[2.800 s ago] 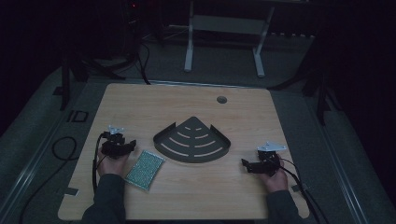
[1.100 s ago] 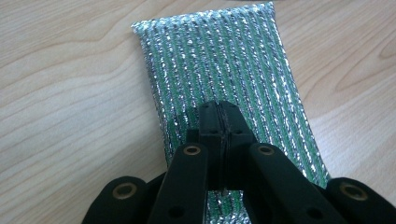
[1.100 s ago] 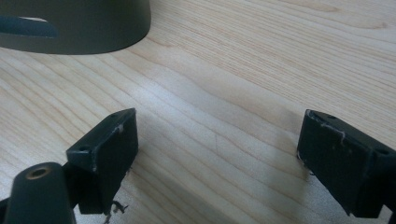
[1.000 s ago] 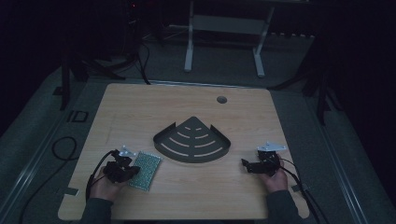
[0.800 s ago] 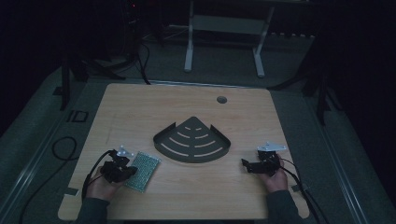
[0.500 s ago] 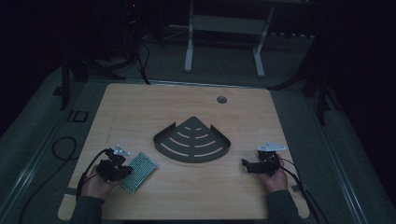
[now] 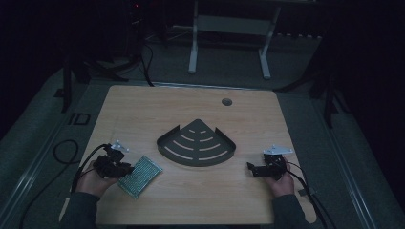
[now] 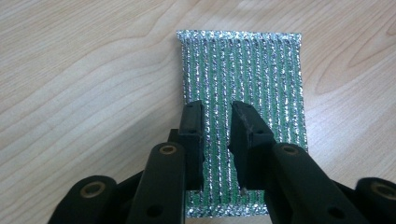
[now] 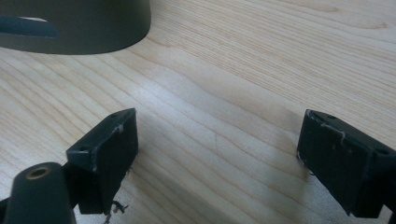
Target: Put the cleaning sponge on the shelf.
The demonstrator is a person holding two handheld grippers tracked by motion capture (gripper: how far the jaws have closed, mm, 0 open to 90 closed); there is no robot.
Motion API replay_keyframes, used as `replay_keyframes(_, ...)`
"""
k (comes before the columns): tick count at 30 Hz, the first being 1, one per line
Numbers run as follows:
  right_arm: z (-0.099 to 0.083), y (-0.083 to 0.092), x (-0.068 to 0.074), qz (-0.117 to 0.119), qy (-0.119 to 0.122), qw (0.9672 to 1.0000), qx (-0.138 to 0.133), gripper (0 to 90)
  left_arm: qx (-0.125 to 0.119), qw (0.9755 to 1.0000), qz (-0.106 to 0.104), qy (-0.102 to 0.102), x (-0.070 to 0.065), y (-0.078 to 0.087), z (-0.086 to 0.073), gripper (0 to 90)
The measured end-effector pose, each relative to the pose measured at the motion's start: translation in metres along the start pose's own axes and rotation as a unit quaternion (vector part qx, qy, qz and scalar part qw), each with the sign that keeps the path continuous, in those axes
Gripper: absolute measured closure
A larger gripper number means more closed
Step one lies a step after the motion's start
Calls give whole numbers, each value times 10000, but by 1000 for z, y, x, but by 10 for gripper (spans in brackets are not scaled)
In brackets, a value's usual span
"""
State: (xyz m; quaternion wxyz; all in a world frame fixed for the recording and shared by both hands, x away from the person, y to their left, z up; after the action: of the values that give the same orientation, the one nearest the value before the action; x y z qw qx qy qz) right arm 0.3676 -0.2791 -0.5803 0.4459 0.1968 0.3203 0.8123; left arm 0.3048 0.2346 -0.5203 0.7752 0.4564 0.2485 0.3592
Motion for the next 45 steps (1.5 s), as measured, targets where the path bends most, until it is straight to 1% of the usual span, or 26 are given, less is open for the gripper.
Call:
replay_keyframes(3, 0, 0, 0, -1, 2, 10000, -1, 120, 93, 10000, -11, -27, 4, -1, 3, 737)
replay_keyframes(6, 0, 0, 0, -2, 0, 10000, -1, 120, 221, 9997, -34, 95, 10, -3, 6, 727)
replay_keyframes(11, 0, 0, 0, -1, 3, 10000, -2, 120, 381, 9990, -151, 166, 17, -4, 13, 717)
replay_keyframes(17, 0, 0, 0, -1, 4, 10000, -2, 120, 631, 9976, -275, 76, 23, -5, 21, 714)
replay_keyframes(18, 0, 0, 0, -1, 5, 10000, -2, 120, 661, 9973, -310, 87, 23, -6, 22, 714)
replay_keyframes(21, 0, 0, 0, -1, 2, 10000, -3, 120, 818, 9958, -408, 62, 24, -8, 25, 714)
replay_keyframes(22, 0, 0, 0, -1, 2, 10000, -3, 120, 818, 9958, -408, 62, 24, -8, 25, 714)
replay_keyframes(23, 0, 0, 0, -2, 3, 10000, -1, 120, 894, 9951, -426, 66, 25, -10, 26, 714)
replay_keyframes(25, 0, 0, 0, -1, 4, 10000, -2, 120, 957, 9944, -438, 46, 26, -12, 26, 715)
replay_keyframes(26, 0, 0, 0, -2, 3, 10000, -2, 120, 970, 9942, -451, 84, 26, -13, 26, 716)
replay_keyframes(28, 0, 0, 0, -2, 2, 10000, -1, 120, 1004, 9938, -467, 76, 27, -14, 27, 722)
replay_keyframes(30, 0, 0, 0, -2, 3, 10000, -2, 120, 1103, 9924, -529, 97, 29, -18, 28, 732)
replay_keyframes(36, 0, 0, 0, -2, 2, 10000, -1, 120, 1209, 9904, -662, 108, 31, -23, 30, 738)
replay_keyframes(39, 0, 0, 0, -2, 2, 10000, -1, 120, 1241, 9896, -712, 165, 32, -25, 31, 739)
replay_keyframes(45, 0, 0, 0, -2, 3, 10000, -1, 120, 1314, 9882, -770, 182, 32, -30, 31, 738)
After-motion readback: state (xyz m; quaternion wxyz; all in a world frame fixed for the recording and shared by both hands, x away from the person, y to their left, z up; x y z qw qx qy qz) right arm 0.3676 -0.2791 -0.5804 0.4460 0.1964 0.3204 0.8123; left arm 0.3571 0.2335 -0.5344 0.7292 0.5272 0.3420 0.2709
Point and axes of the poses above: each handheld gripper's, and its own axes: y roughly backward along the jaws, z roughly out of its top, x roughly to its left, the point moved 3 cm from there along -y, roughly forward along the jaws, and after that the axes turned 3 degrees about -y, right-handed, at the moved point
